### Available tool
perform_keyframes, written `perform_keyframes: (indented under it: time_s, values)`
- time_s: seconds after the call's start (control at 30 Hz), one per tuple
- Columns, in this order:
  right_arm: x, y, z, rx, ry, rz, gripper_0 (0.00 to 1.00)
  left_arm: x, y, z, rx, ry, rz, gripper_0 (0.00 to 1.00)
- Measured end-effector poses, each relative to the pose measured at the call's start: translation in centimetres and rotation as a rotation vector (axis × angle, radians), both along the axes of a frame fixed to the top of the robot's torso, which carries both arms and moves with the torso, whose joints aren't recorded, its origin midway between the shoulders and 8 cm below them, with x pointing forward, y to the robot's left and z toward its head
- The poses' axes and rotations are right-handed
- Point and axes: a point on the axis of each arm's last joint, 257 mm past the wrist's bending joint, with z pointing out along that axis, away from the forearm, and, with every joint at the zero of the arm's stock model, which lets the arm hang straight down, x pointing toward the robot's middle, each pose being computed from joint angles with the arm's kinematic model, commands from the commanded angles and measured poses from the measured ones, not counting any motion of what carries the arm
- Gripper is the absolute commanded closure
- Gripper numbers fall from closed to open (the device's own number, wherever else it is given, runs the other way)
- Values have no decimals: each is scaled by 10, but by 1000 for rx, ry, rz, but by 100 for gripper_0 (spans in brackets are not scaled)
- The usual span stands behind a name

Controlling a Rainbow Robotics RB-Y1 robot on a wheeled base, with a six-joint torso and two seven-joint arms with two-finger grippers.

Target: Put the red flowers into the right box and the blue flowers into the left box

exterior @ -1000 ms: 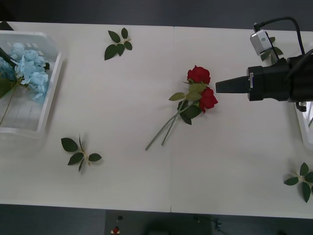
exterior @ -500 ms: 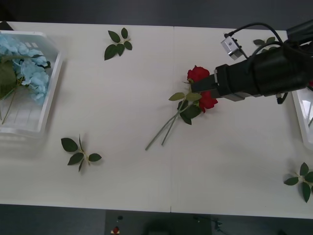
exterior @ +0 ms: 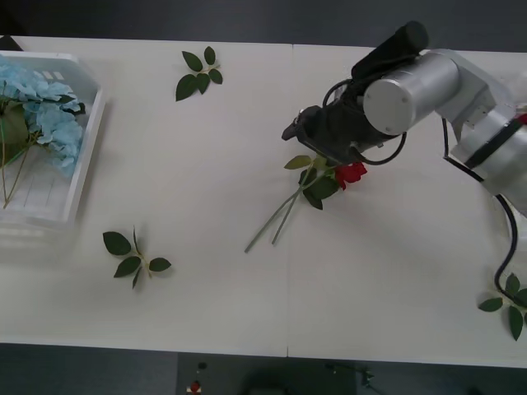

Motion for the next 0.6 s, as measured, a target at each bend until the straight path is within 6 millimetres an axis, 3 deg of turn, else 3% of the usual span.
perform_keyframes:
  time_s: [0.13, 0.3, 0.6]
  values:
    - [23, -2, -9, -39, 10, -73, 0, -4, -45, -13, 68, 31, -105, 12]
    - [31, -4, -10, -44, 20, -102, 0, -17, -98, -39, 89, 122, -251, 12]
    - [3, -26, -28, -135, 142, -101, 0, -45, -174, -73, 136, 214, -419, 12]
